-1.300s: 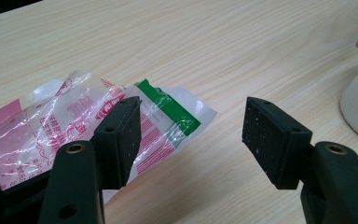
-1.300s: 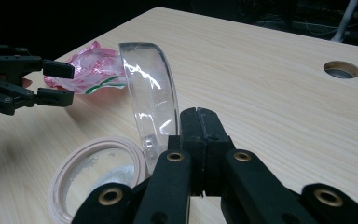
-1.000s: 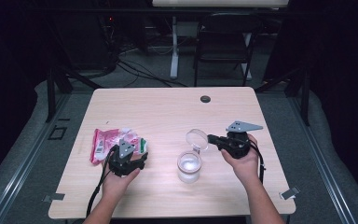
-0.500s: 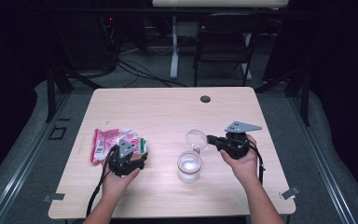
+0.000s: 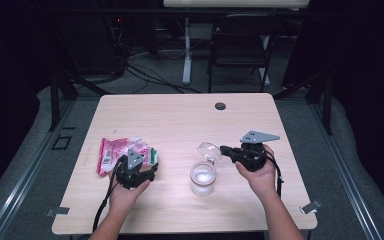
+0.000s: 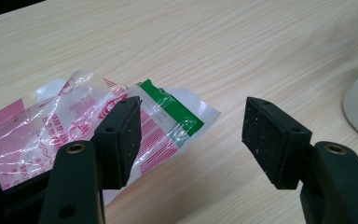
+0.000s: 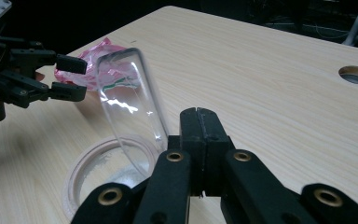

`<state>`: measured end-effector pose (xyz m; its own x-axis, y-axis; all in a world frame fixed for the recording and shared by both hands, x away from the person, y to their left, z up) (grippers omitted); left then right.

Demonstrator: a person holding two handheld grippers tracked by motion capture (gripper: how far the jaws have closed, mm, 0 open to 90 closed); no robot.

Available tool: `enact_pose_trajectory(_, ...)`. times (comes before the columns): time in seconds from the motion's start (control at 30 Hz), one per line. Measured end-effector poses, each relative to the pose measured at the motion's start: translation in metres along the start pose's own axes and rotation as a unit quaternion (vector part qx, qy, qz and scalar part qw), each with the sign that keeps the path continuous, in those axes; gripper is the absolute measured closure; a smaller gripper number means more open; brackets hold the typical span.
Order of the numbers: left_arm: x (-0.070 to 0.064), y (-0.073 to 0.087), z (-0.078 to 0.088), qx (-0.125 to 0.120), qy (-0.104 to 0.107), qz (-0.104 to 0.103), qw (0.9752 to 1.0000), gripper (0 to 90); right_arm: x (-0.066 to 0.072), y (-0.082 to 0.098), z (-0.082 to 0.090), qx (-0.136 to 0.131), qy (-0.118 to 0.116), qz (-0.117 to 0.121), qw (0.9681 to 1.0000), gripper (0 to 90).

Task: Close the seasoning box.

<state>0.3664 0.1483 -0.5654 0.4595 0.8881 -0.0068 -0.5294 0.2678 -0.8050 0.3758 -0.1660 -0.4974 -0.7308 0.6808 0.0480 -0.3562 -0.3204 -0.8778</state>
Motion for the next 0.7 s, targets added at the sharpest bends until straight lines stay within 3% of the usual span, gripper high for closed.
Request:
enact_pose_trajectory(0.47,0.000,-0.001,0.000,-0.003,0.001,0.001,1.0000,37.7,0.023,0.002,-0.017,0.022,-0.030,0.032,0.9988,90.0)
enact_pose_trajectory(0.7,-0.001,-0.001,0.000,-0.003,0.001,0.000,1.0000,38.2,0.034,0.002,-0.023,0.025,-0.047,0.045,0.9976,82.6)
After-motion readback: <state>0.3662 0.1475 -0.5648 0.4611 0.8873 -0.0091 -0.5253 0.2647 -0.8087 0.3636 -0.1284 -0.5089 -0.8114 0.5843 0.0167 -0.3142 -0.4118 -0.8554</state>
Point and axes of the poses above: each handheld gripper's, and its own axes: z roughly backward along the jaws, y roughly out of its underside, x roughly to its left, the point moved 5 cm from there along -z, roughly forward along the jaws, and after that the axes turned 6 degrees about z, right-handed, at the moved point
